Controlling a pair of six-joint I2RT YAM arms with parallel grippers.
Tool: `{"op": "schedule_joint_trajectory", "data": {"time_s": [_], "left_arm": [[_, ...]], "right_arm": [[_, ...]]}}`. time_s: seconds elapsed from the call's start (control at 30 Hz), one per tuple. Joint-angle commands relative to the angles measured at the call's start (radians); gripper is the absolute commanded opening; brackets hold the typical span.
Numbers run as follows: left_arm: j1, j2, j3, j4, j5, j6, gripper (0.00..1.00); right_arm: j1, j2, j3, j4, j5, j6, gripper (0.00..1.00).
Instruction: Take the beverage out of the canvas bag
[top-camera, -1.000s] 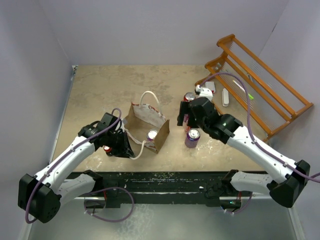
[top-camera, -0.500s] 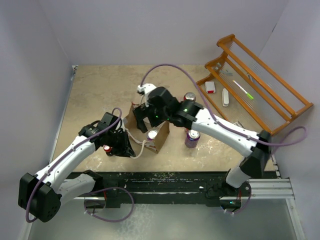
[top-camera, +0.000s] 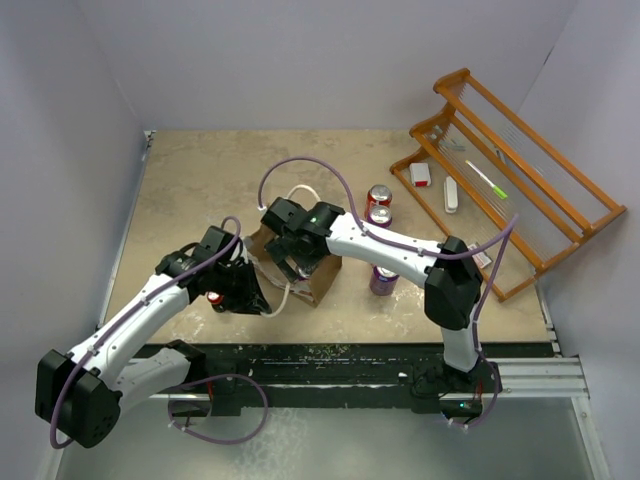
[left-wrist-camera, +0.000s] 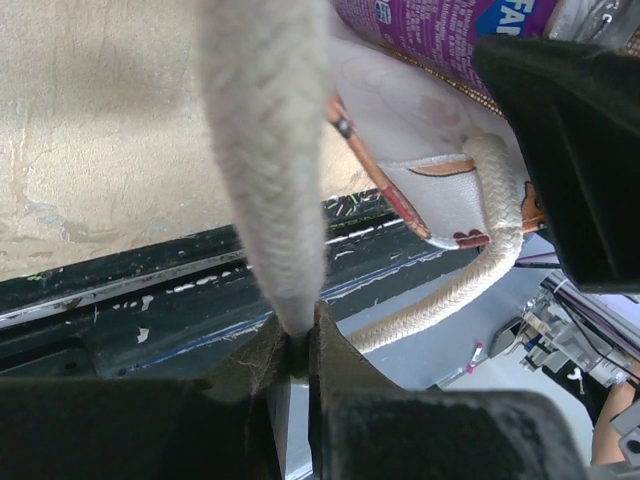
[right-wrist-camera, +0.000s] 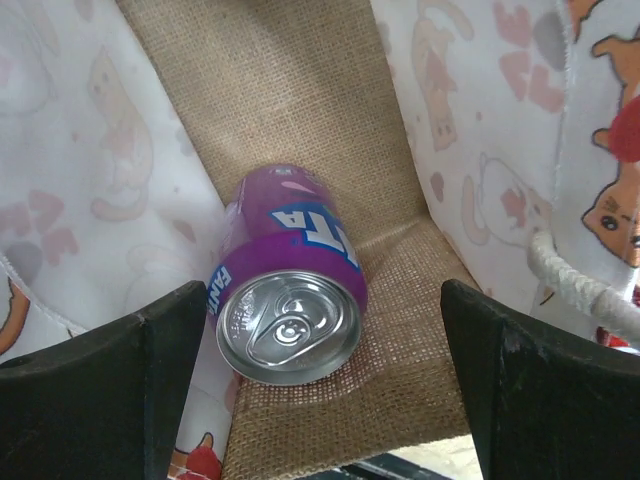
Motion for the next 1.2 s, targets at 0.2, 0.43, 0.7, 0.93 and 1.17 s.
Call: {"op": "schedule_joint_trajectory", "data": {"time_s": [0.2, 0.43, 0.7, 0.93, 1.17], "left_arm": [[0.003, -0.038, -0.041, 0.031, 0.007, -0.043, 0.00], [0.003, -0.040, -0.046, 0.034, 0.011, -0.053, 0.00], [0.003, -0.038, -0.048, 0.039, 0.016, -0.058, 0.00], [0.003, -0.048, -0.061, 0.046, 0.020, -0.069, 0.00], [0.003, -0.067, -0.085, 0.057, 0.029, -0.091, 0.00]], "right_arm": [[0.021, -0.011, -0.077, -0.028, -0.001, 0.030, 0.99], [0.027, 0.012, -0.108, -0.019, -0.006, 0.057, 0.96], [0.029, 0.025, -0.094, -0.010, -0.033, 0.063, 0.83], [0.030, -0.001, -0.072, -0.009, -0.045, 0.059, 0.71], [0.031, -0.030, -0.028, -0.034, -0.078, 0.080, 0.46]]}}
